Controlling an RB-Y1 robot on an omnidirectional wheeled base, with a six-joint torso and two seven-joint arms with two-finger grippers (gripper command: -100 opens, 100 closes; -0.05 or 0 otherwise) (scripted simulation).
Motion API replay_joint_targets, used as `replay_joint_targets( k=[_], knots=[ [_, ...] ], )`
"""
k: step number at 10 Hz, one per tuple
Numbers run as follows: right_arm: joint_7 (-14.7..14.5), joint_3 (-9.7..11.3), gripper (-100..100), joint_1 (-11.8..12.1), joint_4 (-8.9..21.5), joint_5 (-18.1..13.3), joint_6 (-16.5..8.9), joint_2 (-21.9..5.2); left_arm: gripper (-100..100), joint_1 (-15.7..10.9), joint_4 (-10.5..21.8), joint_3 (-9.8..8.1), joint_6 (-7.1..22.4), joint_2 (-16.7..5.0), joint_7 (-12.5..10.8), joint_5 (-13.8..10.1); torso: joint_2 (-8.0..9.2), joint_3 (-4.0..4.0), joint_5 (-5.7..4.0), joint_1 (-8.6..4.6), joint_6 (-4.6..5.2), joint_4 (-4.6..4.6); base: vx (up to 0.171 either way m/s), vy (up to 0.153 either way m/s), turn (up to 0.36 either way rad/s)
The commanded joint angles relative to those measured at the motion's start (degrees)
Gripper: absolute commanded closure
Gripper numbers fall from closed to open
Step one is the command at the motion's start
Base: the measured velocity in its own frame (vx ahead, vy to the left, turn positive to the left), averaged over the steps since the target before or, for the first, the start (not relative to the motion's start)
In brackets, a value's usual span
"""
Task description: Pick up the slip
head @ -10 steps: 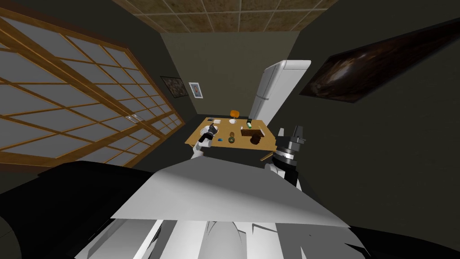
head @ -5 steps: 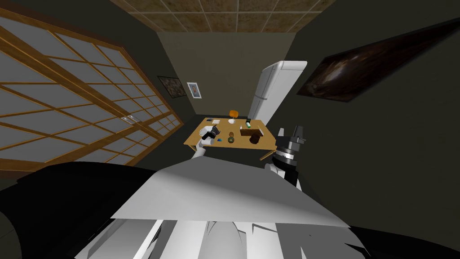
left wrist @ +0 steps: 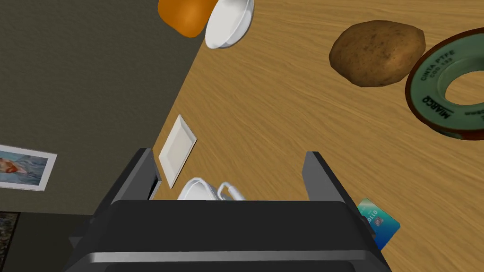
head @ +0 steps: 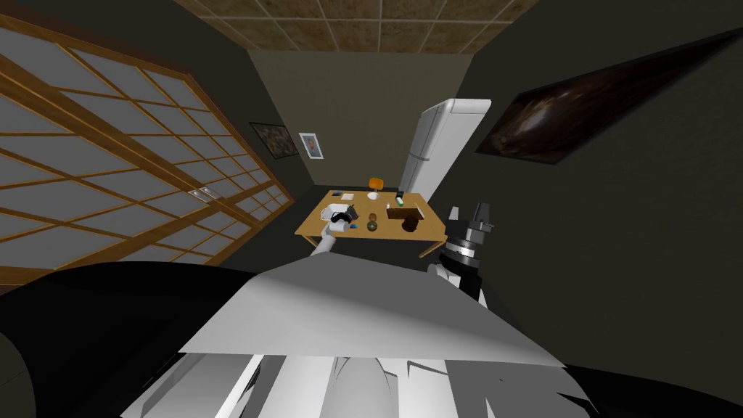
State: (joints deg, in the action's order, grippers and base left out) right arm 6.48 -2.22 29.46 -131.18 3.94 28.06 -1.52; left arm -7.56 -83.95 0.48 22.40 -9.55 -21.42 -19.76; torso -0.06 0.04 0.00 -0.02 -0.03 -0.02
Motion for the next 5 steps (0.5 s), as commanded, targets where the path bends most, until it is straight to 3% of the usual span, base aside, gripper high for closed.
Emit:
replay_joint_targets(
  k=[1, 4, 5],
  knots=[
    [0.0, 0.0, 0, 0.0, 0.0, 0.0, 0.0, 0.0, -100, -2.08, 2.86, 0.57, 2.86, 0.67, -0.47, 0.35, 0.0, 0.0, 0.0, 0.0, 0.0, 0.0, 0.011, -0.005, -0.05],
    [0.0, 0.0, 0, 0.0, 0.0, 0.0, 0.0, 0.0, -100, -3.92, 5.95, 1.2, 6.31, 0.81, -0.86, 0.28, -0.02, 0.01, -0.01, -0.02, 0.01, 0.0, 0.013, -0.007, -0.036],
    [0.0, 0.0, 0, 0.0, 0.0, 0.0, 0.0, 0.0, -100, -5.71, 8.59, 1.86, 8.09, 0.95, -1.2, 0.28, -0.01, 0.0, -0.01, -0.02, -0.01, 0.0, 0.016, -0.011, -0.049]
  ],
)
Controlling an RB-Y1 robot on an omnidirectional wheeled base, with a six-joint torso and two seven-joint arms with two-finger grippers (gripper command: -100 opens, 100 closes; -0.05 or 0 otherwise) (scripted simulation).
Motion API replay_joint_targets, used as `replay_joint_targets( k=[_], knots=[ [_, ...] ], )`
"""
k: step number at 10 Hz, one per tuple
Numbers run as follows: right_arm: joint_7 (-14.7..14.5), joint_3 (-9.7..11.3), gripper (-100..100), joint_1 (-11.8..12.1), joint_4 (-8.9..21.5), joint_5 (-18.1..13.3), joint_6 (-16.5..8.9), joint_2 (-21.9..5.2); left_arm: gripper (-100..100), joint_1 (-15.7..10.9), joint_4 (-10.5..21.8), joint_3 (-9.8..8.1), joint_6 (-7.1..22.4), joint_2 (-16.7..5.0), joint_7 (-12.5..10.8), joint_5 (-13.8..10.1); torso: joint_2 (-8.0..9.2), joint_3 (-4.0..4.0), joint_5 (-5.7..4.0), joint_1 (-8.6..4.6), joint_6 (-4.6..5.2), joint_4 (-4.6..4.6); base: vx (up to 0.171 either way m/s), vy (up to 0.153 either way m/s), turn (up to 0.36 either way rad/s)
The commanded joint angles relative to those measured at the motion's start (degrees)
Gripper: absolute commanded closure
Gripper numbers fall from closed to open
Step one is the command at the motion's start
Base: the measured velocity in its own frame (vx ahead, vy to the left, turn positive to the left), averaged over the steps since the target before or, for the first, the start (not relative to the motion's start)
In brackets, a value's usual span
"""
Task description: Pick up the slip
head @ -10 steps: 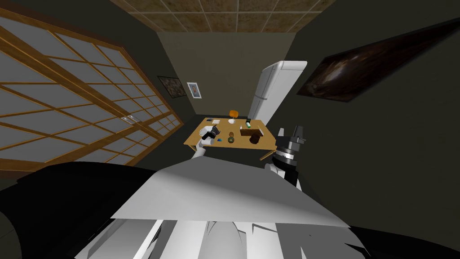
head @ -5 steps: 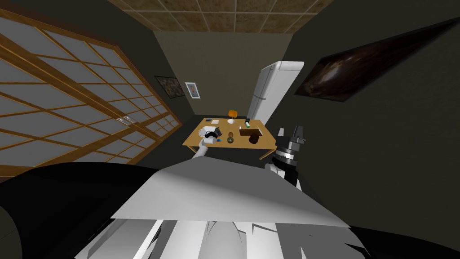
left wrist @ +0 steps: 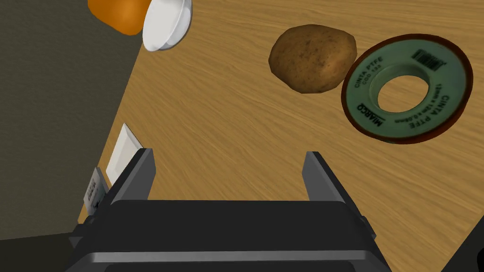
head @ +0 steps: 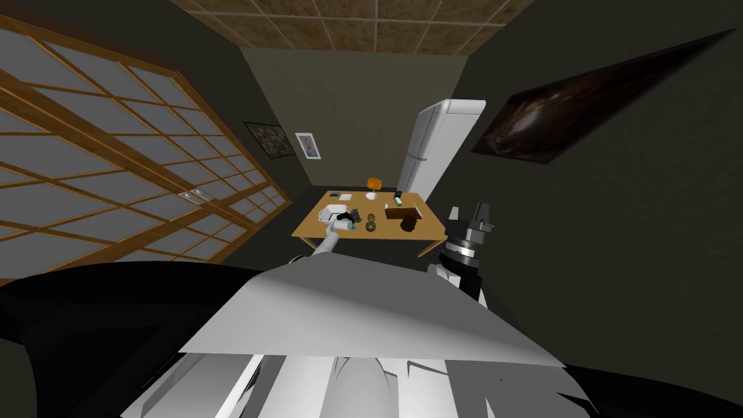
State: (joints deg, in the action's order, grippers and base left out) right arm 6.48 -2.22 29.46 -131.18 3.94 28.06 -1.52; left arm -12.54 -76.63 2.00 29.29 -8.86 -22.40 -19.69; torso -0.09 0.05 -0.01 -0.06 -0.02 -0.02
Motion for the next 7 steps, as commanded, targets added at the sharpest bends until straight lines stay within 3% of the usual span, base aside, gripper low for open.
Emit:
replay_joint_targets(
  k=[1, 4, 5, 6, 7],
  knots=[
    [0.0, 0.0, 0, 0.0, 0.0, 0.0, 0.0, 0.0, -100, -0.72, 1.29, 0.34, 2.17, 0.26, -0.21, 0.21, 0.0, 0.0, 0.0, 0.0, 0.0, 0.0, 0.015, -0.01, -0.027],
    [0.0, 0.0, 0, 0.0, 0.0, 0.0, 0.0, 0.0, -100, -4.08, 5.81, 1.7, 7.38, 0.56, -0.77, 0.41, -0.01, 0.01, 0.0, 0.0, -0.02, -0.01, 0.02, -0.014, -0.04],
    [0.0, 0.0, 0, 0.0, 0.0, 0.0, 0.0, 0.0, -100, -4.08, 6.43, 1.7, 7.5, 0.56, -0.77, 0.41, -0.01, 0.01, -0.01, -0.02, 0.0, 0.0, 0.019, -0.012, -0.024],
    [0.0, 0.0, 0, 0.0, 0.0, 0.0, 0.0, 0.0, -100, -5.64, 8.56, 2.39, 10.03, 0.72, -1.0, 0.59, 0.0, 0.01, 0.0, 0.0, -0.03, -0.01, 0.028, -0.014, -0.039],
    [0.0, 0.0, 0, 0.0, 0.0, 0.0, 0.0, 0.0, -100, -5.64, 8.87, 2.39, 10.03, 0.72, -1.0, 0.59, -0.03, 0.02, 0.0, -0.01, -0.01, -0.01, 0.025, -0.013, -0.024]
  ],
)
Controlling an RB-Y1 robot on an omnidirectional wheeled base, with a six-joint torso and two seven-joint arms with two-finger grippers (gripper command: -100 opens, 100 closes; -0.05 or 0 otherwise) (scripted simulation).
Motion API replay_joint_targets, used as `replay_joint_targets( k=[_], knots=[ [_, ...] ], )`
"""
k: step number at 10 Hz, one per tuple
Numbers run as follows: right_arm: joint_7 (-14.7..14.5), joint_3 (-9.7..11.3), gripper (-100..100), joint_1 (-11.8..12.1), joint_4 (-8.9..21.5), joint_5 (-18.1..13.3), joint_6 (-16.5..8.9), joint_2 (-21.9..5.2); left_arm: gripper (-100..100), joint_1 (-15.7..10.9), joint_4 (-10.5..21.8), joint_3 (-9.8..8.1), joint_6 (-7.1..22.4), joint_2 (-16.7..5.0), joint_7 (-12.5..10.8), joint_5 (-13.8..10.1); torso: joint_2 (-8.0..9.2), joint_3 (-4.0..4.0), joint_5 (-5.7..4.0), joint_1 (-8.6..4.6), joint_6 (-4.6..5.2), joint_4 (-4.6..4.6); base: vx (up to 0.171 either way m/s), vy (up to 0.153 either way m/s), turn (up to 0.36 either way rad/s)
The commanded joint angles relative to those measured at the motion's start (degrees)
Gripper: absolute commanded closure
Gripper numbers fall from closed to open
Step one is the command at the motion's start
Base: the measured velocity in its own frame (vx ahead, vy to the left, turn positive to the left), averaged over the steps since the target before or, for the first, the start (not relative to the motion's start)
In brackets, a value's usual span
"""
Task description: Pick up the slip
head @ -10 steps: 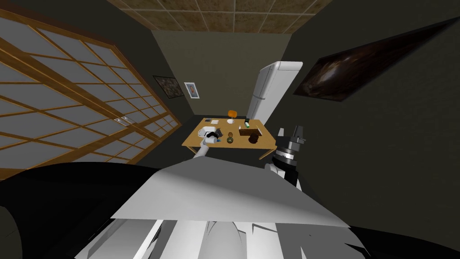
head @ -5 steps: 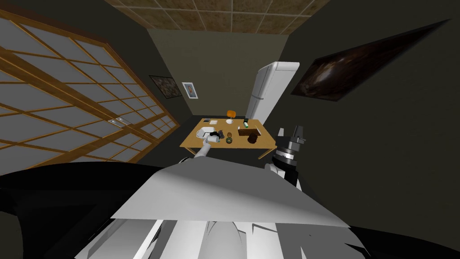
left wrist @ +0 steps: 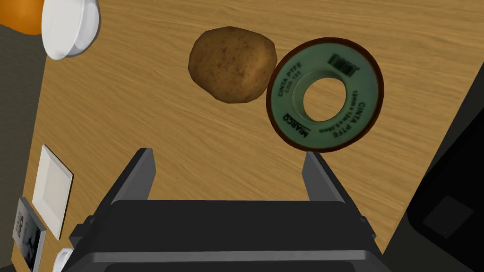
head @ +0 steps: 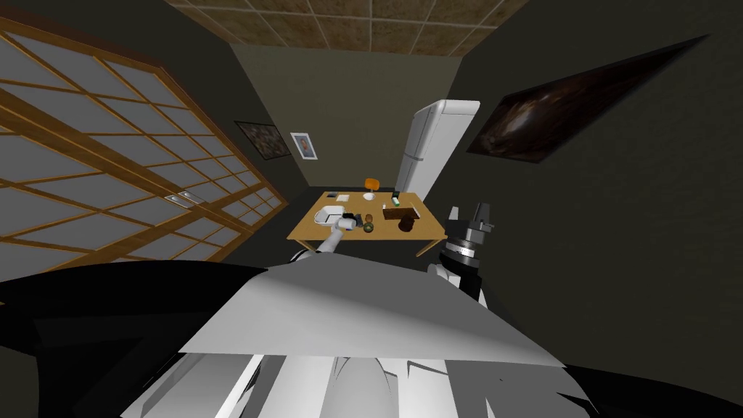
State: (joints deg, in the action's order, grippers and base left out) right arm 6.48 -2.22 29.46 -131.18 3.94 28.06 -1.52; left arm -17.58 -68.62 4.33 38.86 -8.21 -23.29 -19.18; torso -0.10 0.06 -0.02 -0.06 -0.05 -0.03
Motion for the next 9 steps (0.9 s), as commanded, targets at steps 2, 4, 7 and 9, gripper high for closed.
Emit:
replay_joint_targets(
  k=[2, 4, 7, 9],
  knots=[
    [0.0, 0.0, 0, 0.0, 0.0, 0.0, 0.0, 0.0, -100, -3.44, 4.56, 1.41, 4.38, 0.44, -0.47, 0.57, -0.03, 0.01, 0.0, -0.02, 0.02, 0.0, 0.036, -0.022, -0.055],
    [0.0, 0.0, 0, 0.0, 0.0, 0.0, 0.0, 0.0, -100, -4.7, 7.57, 2.07, 7.14, 0.65, -0.61, 0.85, -0.04, 0.02, -0.01, -0.02, 0.0, -0.01, 0.035, -0.015, -0.028],
    [0.0, 0.0, 0, 0.0, 0.0, 0.0, 0.0, 0.0, -100, -6.85, 11.42, 3.29, 11.27, 1.09, -0.8, 1.46, -0.07, 0.04, 0.0, -0.02, -0.01, -0.02, 0.044, -0.018, -0.036],
    [0.0, 0.0, 0, 0.0, 0.0, 0.0, 0.0, 0.0, -100, -8.47, 14.58, 4.35, 14.5, 1.56, -0.91, 2.07, -0.08, 0.04, -0.01, -0.04, 0.0, -0.01, 0.056, -0.023, -0.045]
  ],
)
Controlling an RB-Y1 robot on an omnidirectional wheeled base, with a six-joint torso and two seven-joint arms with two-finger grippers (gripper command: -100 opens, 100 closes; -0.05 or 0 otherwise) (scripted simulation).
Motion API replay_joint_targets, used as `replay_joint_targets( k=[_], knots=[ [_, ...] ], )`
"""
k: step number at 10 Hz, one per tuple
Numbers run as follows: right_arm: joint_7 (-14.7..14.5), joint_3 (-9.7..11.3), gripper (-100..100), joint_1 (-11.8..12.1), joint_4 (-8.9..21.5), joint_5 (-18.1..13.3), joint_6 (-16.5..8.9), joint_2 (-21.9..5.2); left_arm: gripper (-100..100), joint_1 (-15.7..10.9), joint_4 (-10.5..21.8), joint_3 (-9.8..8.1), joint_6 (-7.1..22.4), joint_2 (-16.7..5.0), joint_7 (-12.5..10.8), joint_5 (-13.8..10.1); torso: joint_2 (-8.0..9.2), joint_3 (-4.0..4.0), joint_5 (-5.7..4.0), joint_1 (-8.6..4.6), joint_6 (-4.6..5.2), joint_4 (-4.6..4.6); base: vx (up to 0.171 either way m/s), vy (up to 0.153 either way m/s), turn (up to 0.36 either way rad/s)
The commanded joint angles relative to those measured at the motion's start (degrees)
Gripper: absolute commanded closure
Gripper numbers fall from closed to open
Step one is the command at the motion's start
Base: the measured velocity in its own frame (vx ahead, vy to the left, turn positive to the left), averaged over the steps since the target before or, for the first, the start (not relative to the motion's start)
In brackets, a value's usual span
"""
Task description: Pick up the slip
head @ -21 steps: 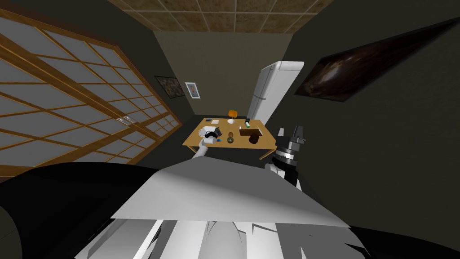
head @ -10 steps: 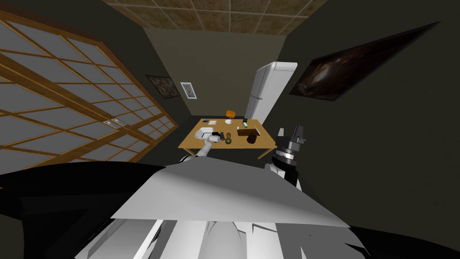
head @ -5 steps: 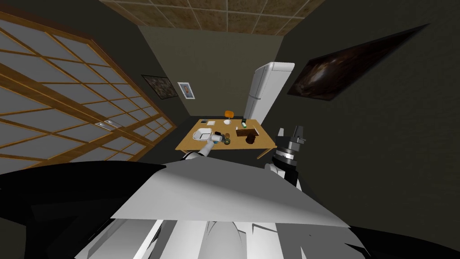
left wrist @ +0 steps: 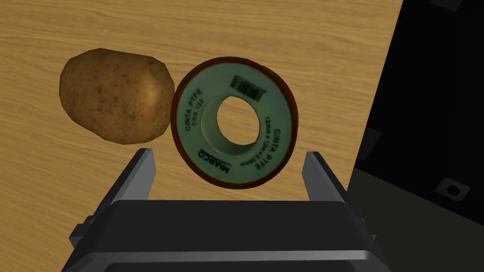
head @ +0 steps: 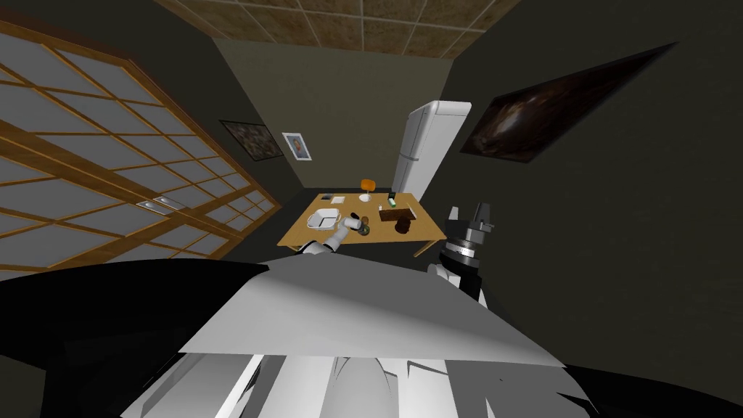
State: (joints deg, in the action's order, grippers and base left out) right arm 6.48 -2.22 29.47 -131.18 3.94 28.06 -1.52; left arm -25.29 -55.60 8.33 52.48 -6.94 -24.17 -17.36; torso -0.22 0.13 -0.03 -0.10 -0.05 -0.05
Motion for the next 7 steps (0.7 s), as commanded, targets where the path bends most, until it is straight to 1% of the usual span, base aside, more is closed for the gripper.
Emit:
replay_joint_targets(
  k=[1, 4, 6, 7],
  knots=[
    [0.0, 0.0, 0, 0.0, 0.0, 0.0, 0.0, 0.0, -100, -0.75, 1.67, 0.35, 0.88, 0.28, -0.04, 0.25, 0.0, 0.0, 0.0, 0.0, 0.0, 0.0, 0.049, -0.014, -0.013],
    [0.0, 0.0, 0, 0.0, 0.0, 0.0, 0.0, 0.0, -100, -2.09, 5.34, 1.54, 4.31, 0.9, -0.11, 1.02, 0.05, -0.03, 0.01, 0.06, 0.0, 0.01, 0.048, -0.008, -0.028],
    [0.0, 0.0, 0, 0.0, 0.0, 0.0, 0.0, 0.0, -100, -1.98, 7.31, 2.11, 5.84, 1.23, -0.13, 1.38, 0.04, -0.02, 0.01, 0.06, -0.01, 0.01, 0.053, -0.009, -0.018],
    [0.0, 0.0, 0, 0.0, 0.0, 0.0, 0.0, 0.0, -100, -2.19, 6.86, 1.89, 5.12, 1.14, -0.07, 1.22, 0.02, -0.01, 0.01, 0.06, -0.01, 0.0, 0.027, -0.004, -0.002]
  ],
)
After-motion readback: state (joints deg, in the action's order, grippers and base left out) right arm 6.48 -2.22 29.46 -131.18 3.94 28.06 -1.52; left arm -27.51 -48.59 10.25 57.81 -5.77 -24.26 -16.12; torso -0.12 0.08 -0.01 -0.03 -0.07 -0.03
